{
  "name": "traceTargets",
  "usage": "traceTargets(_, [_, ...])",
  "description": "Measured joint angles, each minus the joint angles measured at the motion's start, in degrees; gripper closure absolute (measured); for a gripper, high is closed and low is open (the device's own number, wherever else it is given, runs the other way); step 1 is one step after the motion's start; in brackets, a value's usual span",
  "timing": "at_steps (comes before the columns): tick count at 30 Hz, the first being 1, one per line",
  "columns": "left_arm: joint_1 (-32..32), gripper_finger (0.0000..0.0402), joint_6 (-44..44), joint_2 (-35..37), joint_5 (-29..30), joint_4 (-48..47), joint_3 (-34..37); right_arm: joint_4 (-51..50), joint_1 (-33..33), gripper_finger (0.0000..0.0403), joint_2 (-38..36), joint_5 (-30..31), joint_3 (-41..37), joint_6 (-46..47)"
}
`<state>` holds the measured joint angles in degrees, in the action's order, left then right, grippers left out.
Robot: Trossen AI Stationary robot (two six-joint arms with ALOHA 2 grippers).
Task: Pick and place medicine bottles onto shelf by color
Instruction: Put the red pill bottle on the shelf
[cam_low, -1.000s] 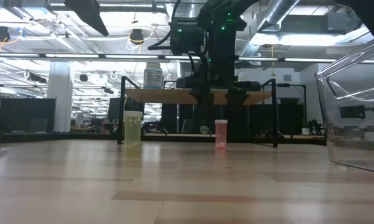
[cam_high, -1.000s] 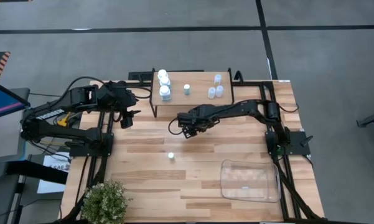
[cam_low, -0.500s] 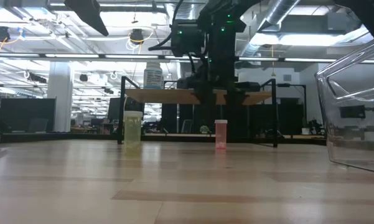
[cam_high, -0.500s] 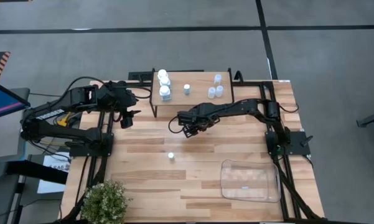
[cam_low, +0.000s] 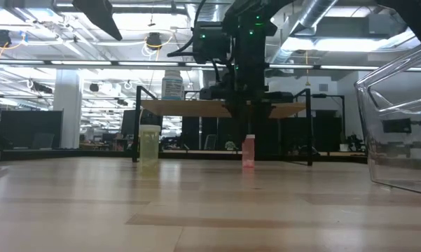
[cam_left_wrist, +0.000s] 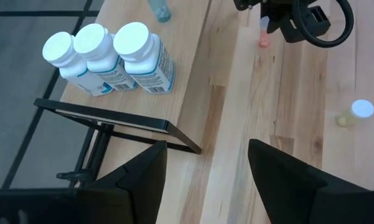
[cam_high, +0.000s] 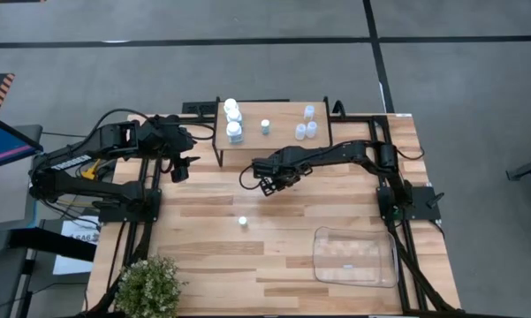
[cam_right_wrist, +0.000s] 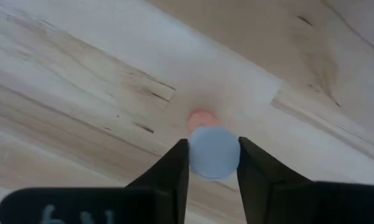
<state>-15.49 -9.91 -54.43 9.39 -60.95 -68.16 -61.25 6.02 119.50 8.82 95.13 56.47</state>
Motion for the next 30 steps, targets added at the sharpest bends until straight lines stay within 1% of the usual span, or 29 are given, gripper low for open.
traceTargets(2, [0.00,0.0188,0.00,0.00,0.00,0.00,0.00,-0.04,0.01,0.0292,-0.01,-1.25,0.15,-0.47])
traceTargets(4, [0.00,0.0188,0.00,0.00,0.00,0.00,0.00,-0.56,0.07,0.0293,-0.28,-4.32,1.06,-1.96])
traceTargets(7, [0.00,0.0188,-0.06,0.00,0.00,0.00,0.00,-2.18,0.02,0.0289,-0.42,-8.78,5.23,-5.06])
traceTargets(10, [0.00,0.0188,-0.41,0.00,0.00,0.00,0.00,-6.83,-0.03,0.0286,-0.43,-10.69,12.28,-8.97])
traceTargets(16, [0.00,0.0188,-0.42,0.00,0.02,0.00,0.00,-15.24,0.62,0.0293,-0.52,-10.46,29.50,-16.20])
traceTargets(18, [0.00,0.0188,-0.42,0.00,0.02,0.00,0.00,-17.28,1.68,0.0293,-0.56,-10.28,35.12,-18.60])
traceTargets(20, [0.00,0.0188,-0.42,-0.01,0.01,0.00,0.00,-17.99,3.13,0.0294,-0.63,-9.58,39.14,-20.69])
traceTargets(21, [0.00,0.0188,-0.42,0.00,0.00,0.00,0.00,-17.69,3.87,0.0294,-0.72,-8.96,40.10,-21.65])
traceTargets(23, [0.00,0.0188,-0.42,0.00,0.01,0.01,0.00,-15.50,5.48,0.0294,-1.31,-8.90,39.37,-22.94])
traceTargets(30, [0.00,0.0188,-0.42,0.00,0.02,0.14,0.00,-21.09,10.78,0.0294,-1.13,-8.88,39.21,-32.59])
